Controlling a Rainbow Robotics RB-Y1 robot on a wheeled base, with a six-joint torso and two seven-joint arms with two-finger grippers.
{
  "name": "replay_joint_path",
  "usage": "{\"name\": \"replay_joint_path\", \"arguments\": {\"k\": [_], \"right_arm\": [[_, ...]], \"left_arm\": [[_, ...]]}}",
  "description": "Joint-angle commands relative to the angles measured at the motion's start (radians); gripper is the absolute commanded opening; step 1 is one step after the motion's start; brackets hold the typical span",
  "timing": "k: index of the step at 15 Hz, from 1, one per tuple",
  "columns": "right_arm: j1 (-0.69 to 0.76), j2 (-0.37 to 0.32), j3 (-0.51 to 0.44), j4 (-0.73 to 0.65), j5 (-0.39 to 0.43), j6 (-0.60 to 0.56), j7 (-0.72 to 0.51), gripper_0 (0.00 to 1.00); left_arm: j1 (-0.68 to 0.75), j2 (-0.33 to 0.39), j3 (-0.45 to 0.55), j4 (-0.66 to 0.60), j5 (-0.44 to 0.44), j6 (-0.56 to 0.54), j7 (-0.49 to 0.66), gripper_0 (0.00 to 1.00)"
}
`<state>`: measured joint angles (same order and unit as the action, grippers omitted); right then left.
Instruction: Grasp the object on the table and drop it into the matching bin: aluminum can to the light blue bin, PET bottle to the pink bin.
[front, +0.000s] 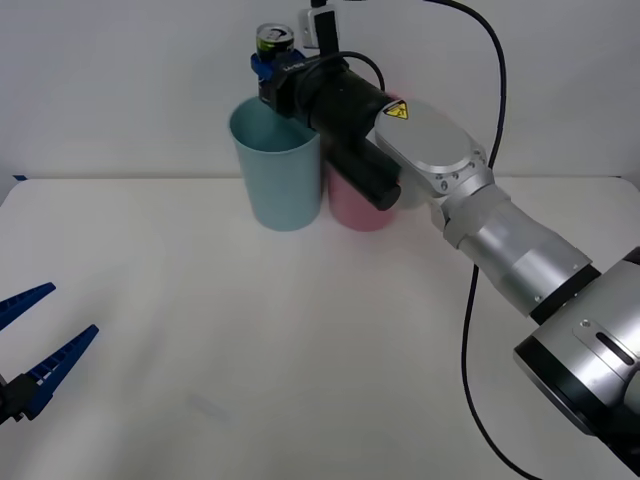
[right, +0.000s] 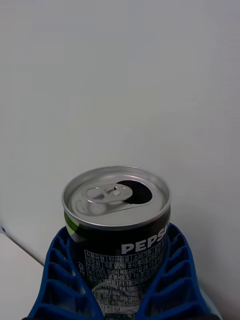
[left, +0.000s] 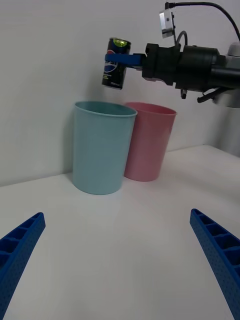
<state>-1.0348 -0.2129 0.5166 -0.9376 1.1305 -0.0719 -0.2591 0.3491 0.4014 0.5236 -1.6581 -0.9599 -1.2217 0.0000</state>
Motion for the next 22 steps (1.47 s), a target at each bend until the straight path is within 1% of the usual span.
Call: {"name": "replay_joint_path", "arguments": {"k": [1, 2, 3, 4, 5, 10, 14, 17, 20, 22], "right_arm": [[0.001, 0.001, 0.0, -0.001, 0.0, 0.001, 0.007, 0.0], [0.001, 0.003, 0.0, -0.001, 0.0, 0.003, 0.007, 0.01], [-0.001, 0.003, 0.0, -0.001, 0.0, 0.009, 0.011, 0.34], [-0.001, 0.001, 0.0, -0.003, 0.0, 0.012, 0.017, 0.88], [0.001, 0.001, 0.0, -0.003, 0.0, 0.014, 0.021, 1.0], [0.004, 0.0, 0.0, -0.01, -0.001, 0.014, 0.04, 1.0], [0.064, -0.039, 0.0, -0.11, -0.003, 0.017, 0.041, 1.0], [0.154, -0.092, 0.002, -0.239, 0.0, 0.011, 0.041, 1.0], [0.26, -0.172, 0.005, -0.4, 0.0, -0.009, 0.041, 1.0], [0.349, -0.24, 0.005, -0.52, -0.001, -0.02, 0.041, 1.0]], "left_arm": [[0.0, 0.0, 0.0, 0.0, 0.0, 0.0, 0.0, 1.0], [0.0, 0.0, 0.0, 0.0, 0.0, 0.0, 0.0, 1.0], [0.0, 0.0, 0.0, 0.0, 0.0, 0.0, 0.0, 1.0], [0.0, 0.0, 0.0, 0.0, 0.0, 0.0, 0.0, 1.0], [0.0, 0.0, 0.0, 0.0, 0.0, 0.0, 0.0, 1.0], [0.0, 0.0, 0.0, 0.0, 0.0, 0.0, 0.0, 1.0], [0.0, 0.0, 0.0, 0.0, 0.0, 0.0, 0.0, 1.0], [0.0, 0.0, 0.0, 0.0, 0.0, 0.0, 0.0, 1.0], [0.0, 0.0, 0.0, 0.0, 0.0, 0.0, 0.0, 1.0], [0.0, 0.0, 0.0, 0.0, 0.0, 0.0, 0.0, 1.0]]}}
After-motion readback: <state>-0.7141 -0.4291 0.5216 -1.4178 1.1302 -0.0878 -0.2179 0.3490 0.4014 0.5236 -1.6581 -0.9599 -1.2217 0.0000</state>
